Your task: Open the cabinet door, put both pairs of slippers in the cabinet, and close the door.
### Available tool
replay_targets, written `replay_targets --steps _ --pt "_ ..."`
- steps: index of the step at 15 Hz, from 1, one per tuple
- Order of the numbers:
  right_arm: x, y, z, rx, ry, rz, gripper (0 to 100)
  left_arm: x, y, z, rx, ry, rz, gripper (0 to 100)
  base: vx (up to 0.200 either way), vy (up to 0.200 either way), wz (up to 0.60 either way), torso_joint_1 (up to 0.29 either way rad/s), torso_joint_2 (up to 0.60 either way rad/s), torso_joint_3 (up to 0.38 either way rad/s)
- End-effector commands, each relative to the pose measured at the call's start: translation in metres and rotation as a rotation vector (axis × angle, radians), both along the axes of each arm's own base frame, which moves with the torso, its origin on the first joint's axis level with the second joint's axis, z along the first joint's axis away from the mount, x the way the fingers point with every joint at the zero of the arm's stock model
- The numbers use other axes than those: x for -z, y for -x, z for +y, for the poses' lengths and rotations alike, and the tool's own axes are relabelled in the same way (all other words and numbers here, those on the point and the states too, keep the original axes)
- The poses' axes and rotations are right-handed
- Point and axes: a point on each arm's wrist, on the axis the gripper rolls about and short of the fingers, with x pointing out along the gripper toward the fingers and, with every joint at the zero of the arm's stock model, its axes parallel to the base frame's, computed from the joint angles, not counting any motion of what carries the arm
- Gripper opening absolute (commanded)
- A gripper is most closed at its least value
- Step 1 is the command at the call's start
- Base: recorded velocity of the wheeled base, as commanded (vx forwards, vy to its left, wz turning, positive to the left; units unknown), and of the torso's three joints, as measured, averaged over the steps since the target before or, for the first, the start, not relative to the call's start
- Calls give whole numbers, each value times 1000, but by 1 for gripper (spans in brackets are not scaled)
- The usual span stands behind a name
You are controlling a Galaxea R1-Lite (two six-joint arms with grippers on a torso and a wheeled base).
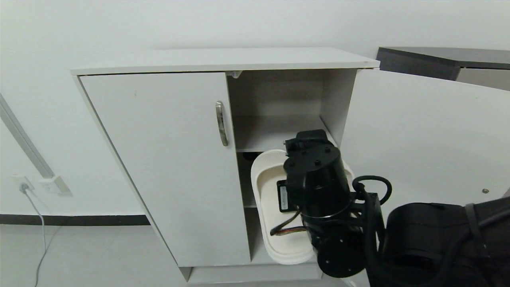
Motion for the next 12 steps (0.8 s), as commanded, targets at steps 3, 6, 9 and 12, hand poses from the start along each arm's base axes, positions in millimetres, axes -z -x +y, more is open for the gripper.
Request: replay_targets --steps 3,6,9,12 --pt "2 -28 20 63 -8 -19 0 0 0 0 0 1 1 0 0 0 0 0 0 0" --pt "1 -35 15 62 19 -21 0 0 0 0 1 1 1 0 0 0 0 0 0 0" --pt "1 -36 15 43 20 -17 0 0 0 0 0 1 1 0 0 0 0 0 0 0" --pt "0 -35 15 42 22 -20 0 0 0 0 -2 1 1 0 0 0 0 0 0 0"
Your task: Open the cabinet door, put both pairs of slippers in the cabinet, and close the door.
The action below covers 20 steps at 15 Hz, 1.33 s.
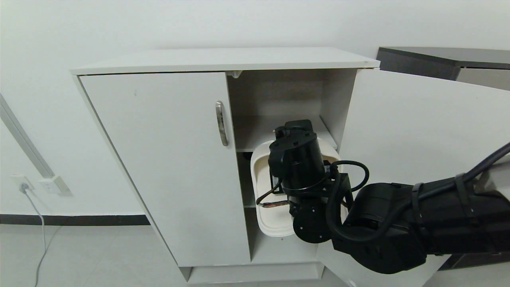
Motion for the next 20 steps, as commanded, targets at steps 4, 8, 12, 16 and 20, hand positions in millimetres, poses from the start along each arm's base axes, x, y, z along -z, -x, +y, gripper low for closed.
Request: replay_targets --steps 4,8,12,16,20 --pt "-5 2 -2 -2 -10 -7 0 0 0 0 -1 0 1 0 100 0 0 2 2 1" --pt "-5 3 -2 -4 -10 -8 0 0 0 0 -1 0 1 0 200 0 0 1 2 4" --pt "-5 3 -2 -5 -10 -8 0 0 0 0 -1 0 1 0 200 0 0 4 2 1" --pt "-1 0 -1 -42 -8 9 0 0 0 0 -1 0 1 0 50 0 0 1 1 1" --pt "-5 -30 0 -55 -31 1 0 0 0 0 -1 0 1 0 0 0 0 0 0 0"
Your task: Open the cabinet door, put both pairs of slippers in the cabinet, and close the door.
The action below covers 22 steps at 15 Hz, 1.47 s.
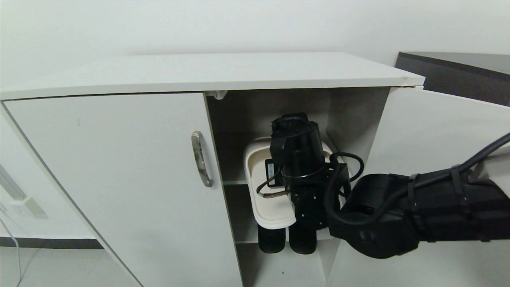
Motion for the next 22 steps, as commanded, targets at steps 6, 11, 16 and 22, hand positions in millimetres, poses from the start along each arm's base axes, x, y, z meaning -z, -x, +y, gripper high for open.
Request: replay_targets --steps 6,11,16,22 --pt "7 -51 13 51 -14 -13 0 0 0 0 -1 0 1 0 0 0 0 0 0 0" --pt "0 -67 17 72 -31 -29 0 0 0 0 -1 0 1 0 0 0 0 0 0 0" --pt "3 -69 19 82 -26 -29 0 0 0 0 -1 0 1 0 0 0 0 0 0 0" --pt "3 -68 19 93 -5 -31 100 0 0 0 -1 0 1 0 0 0 0 0 0 0"
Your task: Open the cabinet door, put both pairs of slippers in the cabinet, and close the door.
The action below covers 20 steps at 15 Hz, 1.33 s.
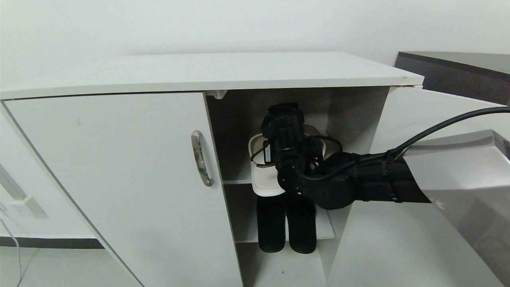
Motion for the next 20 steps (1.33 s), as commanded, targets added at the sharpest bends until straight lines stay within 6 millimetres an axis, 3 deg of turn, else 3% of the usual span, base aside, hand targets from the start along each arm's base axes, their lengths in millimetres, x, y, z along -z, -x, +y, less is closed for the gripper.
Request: replay_targets --steps 1,6,14,17,18,20 --pt "0 0 0 -1 1 0 100 0 0 0 -1 0 1 0 0 0 0 0 0 0" --pt "-3 22 -2 -33 18 15 100 0 0 0 -1 0 1 0 0 0 0 0 0 0" --pt "-28 110 -35 -158 9 18 100 0 0 0 -1 0 1 0 0 0 0 0 0 0" --pt "-13 134 -54 -231 -2 13 100 0 0 0 -1 0 1 0 0 0 0 0 0 0" --pt "-13 134 -54 -231 -2 13 100 0 0 0 -1 0 1 0 0 0 0 0 0 0" --pt "5 152 -79 -348 -20 28 100 0 0 0 -1 0 1 0 0 0 0 0 0 0"
